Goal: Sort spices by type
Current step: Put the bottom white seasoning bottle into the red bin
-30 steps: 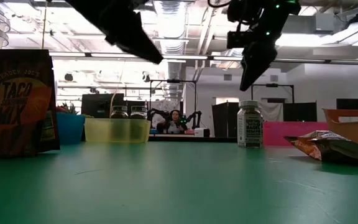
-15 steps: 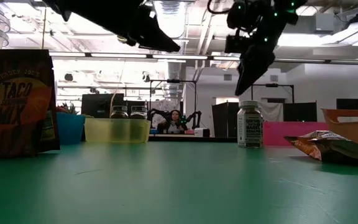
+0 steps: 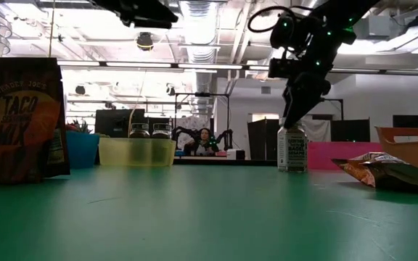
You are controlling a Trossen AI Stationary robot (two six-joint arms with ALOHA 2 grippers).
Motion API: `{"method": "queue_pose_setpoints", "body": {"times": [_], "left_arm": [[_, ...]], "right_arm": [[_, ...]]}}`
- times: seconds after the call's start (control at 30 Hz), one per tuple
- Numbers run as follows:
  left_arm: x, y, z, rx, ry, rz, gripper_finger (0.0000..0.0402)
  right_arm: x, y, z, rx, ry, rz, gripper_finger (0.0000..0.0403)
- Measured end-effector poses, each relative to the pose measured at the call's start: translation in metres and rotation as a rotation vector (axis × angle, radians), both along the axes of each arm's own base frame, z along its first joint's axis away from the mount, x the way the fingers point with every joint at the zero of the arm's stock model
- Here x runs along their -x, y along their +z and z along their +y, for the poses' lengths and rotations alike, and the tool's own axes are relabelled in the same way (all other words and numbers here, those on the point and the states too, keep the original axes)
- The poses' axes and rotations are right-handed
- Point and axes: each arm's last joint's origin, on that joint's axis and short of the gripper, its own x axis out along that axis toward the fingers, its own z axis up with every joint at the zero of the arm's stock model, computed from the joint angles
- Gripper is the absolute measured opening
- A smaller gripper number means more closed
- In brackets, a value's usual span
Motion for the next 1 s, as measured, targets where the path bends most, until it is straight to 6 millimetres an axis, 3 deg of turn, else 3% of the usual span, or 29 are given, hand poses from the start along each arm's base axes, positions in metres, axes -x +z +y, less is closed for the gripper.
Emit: {"method": "queue_pose_setpoints", "body": {"times": [0.17, 0.37, 0.6, 0.87, 1.0], "left_arm": [[0.005, -0.002, 0.000, 0.030, 0.005, 0.034, 0.0290], [-0.007, -0.019, 0.000, 0.060, 0.005, 0.127, 0.0290], [-0.021, -0.034, -0.001, 0.070, -0.023, 0.185, 0.0290], [-0.009, -0.012, -0.001, 0.042, -0.028, 0.057, 0.0290], [-0.002, -0.003, -0.001, 0.036, -0.030, 0.004, 0.0290]], "right_arm": [[0.001, 0.000, -0.002, 0.011, 0.009, 0.008, 0.0286], [0.002, -0.001, -0.001, 0.007, 0.017, 0.021, 0.0282], [0.003, -0.001, -0.001, -0.004, 0.011, 0.031, 0.0233], [0.003, -0.001, -0.001, -0.004, 0.011, 0.029, 0.0229], [0.001, 0.010, -0.002, 0.018, -0.010, 0.040, 0.0229]]}}
